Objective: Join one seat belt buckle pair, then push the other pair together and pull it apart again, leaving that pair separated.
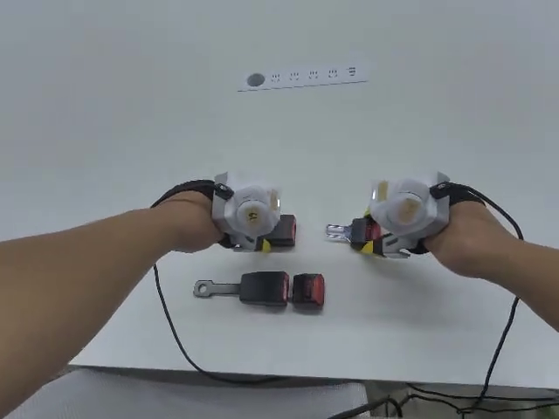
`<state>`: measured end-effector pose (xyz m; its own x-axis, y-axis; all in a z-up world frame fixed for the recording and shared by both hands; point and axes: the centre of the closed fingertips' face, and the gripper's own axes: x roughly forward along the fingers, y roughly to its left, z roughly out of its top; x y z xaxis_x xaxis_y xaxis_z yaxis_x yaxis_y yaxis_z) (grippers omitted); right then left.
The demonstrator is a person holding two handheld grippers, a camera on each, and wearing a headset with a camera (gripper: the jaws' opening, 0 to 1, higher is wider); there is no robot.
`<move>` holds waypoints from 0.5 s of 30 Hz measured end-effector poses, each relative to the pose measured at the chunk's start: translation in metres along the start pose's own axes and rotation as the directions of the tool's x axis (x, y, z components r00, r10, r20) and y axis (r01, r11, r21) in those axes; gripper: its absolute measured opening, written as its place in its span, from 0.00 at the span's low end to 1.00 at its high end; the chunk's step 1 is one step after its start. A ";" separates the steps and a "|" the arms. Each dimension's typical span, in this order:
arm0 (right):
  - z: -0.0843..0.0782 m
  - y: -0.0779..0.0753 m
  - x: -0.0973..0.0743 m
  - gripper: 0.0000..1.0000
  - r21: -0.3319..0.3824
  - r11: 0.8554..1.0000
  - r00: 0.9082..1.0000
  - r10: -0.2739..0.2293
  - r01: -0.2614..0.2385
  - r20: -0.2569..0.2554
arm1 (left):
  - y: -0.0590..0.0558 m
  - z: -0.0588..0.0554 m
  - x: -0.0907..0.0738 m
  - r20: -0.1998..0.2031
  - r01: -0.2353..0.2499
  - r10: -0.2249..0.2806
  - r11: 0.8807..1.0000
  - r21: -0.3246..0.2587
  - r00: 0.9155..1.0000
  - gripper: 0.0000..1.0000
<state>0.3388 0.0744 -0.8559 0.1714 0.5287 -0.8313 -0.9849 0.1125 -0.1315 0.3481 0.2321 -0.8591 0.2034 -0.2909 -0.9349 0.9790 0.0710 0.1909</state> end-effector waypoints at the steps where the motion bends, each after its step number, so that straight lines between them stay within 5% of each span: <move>1: -0.006 0.000 -0.004 0.33 -0.003 1.000 1.000 -0.006 0.006 -0.006 | 0.000 0.000 0.000 -0.001 -0.002 0.002 1.000 -0.004 1.000 0.33; 6: -0.036 0.004 -0.016 0.36 -0.015 1.000 0.997 -0.011 0.010 -0.075 | 0.001 0.000 0.000 -0.015 -0.019 0.019 1.000 -0.008 1.000 0.33; 7: -0.033 0.001 -0.015 0.36 -0.004 1.000 0.999 -0.026 0.026 -0.044 | 0.001 0.000 0.000 -0.018 -0.024 0.024 1.000 -0.009 1.000 0.33; 12: -0.033 0.002 -0.016 0.37 0.003 0.999 0.998 -0.043 0.043 -0.048 | 0.002 -0.001 -0.004 -0.012 -0.071 0.070 0.997 -0.015 0.997 0.34; 15: -0.034 -0.006 -0.020 0.45 -0.017 0.994 0.992 -0.105 0.104 -0.074 | 0.001 -0.006 -0.007 -0.025 -0.090 0.090 0.996 0.000 0.996 0.38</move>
<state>0.3406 0.0343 -0.8568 0.2718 0.4498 -0.8508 -0.9620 0.1528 -0.2265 0.3475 0.2400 -0.8542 0.2900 -0.2594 -0.9212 0.9569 0.0964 0.2741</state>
